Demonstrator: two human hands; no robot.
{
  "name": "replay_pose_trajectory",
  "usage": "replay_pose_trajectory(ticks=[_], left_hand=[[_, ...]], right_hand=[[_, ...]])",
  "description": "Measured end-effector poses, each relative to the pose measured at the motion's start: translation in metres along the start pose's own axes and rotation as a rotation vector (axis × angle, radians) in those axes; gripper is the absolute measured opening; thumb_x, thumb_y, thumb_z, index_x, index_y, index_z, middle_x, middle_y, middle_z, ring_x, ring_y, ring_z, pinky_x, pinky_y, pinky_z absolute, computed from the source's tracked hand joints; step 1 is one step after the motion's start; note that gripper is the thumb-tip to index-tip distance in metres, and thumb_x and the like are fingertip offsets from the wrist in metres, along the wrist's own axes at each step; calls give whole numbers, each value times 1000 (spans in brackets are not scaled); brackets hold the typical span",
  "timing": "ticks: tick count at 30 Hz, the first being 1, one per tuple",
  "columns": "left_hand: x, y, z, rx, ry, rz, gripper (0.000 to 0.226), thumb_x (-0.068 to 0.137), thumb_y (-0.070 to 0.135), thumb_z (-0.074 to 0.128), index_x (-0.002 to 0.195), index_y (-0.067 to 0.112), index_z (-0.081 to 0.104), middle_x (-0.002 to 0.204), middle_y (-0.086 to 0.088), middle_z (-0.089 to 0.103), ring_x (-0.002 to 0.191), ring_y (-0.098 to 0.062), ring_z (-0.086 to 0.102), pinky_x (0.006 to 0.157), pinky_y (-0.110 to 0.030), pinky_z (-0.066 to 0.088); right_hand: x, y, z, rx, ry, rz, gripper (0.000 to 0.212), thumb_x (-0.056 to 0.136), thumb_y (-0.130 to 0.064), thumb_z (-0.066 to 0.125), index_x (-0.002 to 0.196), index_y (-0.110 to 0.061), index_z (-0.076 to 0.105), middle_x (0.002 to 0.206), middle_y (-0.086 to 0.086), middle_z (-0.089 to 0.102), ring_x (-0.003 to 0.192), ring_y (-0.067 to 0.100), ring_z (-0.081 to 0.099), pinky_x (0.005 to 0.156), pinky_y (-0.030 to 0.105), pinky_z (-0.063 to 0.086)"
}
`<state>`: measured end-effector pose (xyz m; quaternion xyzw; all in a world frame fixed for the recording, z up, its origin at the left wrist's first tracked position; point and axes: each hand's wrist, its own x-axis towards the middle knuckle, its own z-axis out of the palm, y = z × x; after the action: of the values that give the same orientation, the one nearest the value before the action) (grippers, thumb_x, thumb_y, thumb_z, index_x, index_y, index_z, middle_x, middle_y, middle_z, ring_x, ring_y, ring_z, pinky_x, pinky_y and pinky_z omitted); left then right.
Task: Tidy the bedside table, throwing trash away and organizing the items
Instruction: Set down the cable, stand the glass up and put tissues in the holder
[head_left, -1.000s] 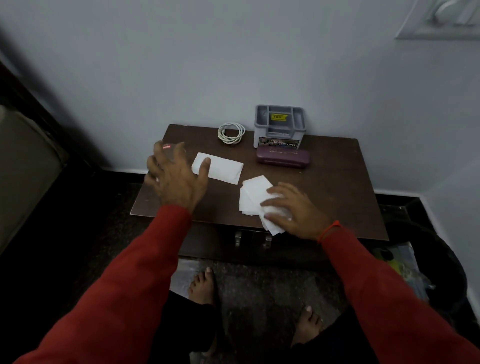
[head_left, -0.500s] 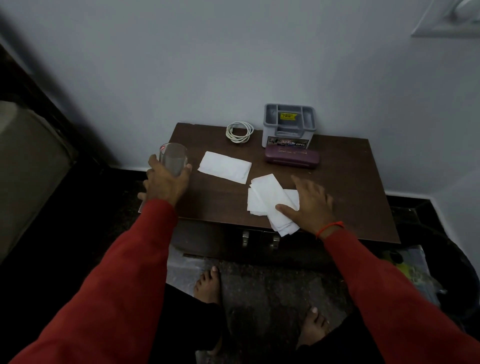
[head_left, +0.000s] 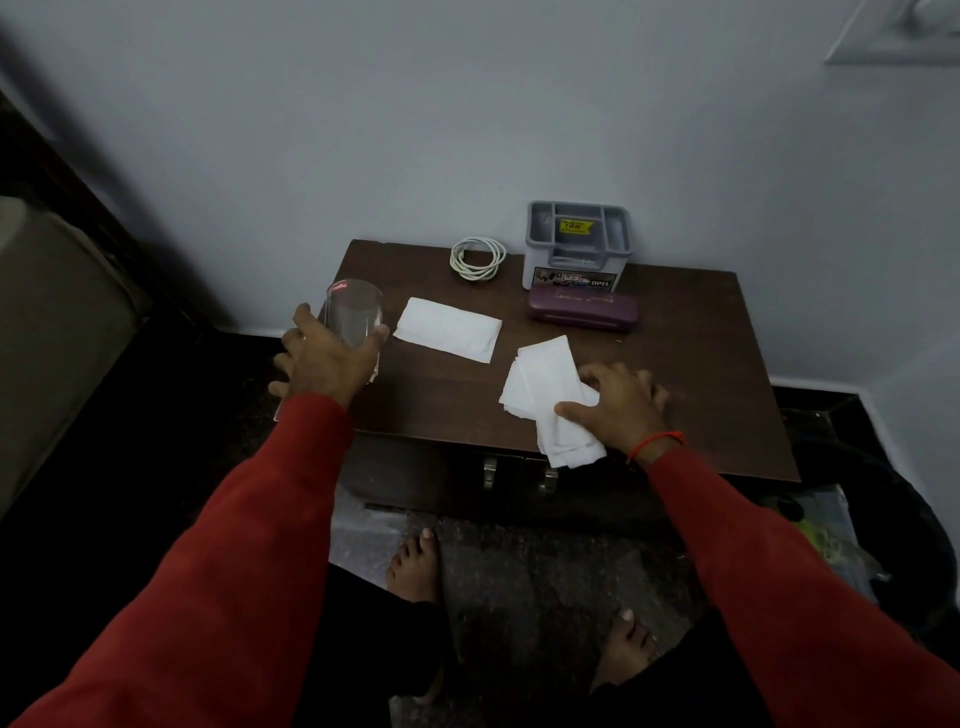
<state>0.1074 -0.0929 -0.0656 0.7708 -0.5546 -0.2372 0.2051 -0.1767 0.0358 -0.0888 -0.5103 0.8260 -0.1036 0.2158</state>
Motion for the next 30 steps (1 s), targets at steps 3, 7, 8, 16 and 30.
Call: replay_pose_trajectory(ticks=[3,7,8,16,30], left_hand=[[-19,12,4,95,184,194,97,80,72,65,155,20,30,163,-17,25,146,-47,26,112,-64,25],[-70,42,27,-341,-82,359,95,81,70,64,153,15,37,156,-11,42,144,-28,41,117,-46,37],[-86,49,31,-535,-299,231,94,83,67,68,155,16,34,154,-7,46,141,-23,44,114,-40,40],[-114,70,58,-1354,-742,-292,46,103,38,56,140,12,59,128,-16,72,119,-34,69,101,-55,55],[-77,72,43,-1144,-478,-256,21,106,38,49,107,23,65,102,-1,71,93,-18,69,75,-41,60]], right_hand=[[2,0,-1,285,71,-34,25,83,-36,72,104,-25,64,110,-1,64,111,24,54,103,45,39],[3,-12,-9,1007,72,-23,20,84,-4,74,101,-9,64,95,5,70,89,23,66,79,39,56],[2,-17,-11,1159,53,1,24,85,-1,72,107,-7,63,98,7,71,92,25,67,80,38,58],[-17,-60,-4,1463,-40,-35,18,91,-5,65,108,-11,67,101,6,76,89,19,72,85,40,60],[8,-46,-27,1317,252,-32,7,92,-10,66,94,-16,70,92,-3,73,79,3,68,75,23,57]])
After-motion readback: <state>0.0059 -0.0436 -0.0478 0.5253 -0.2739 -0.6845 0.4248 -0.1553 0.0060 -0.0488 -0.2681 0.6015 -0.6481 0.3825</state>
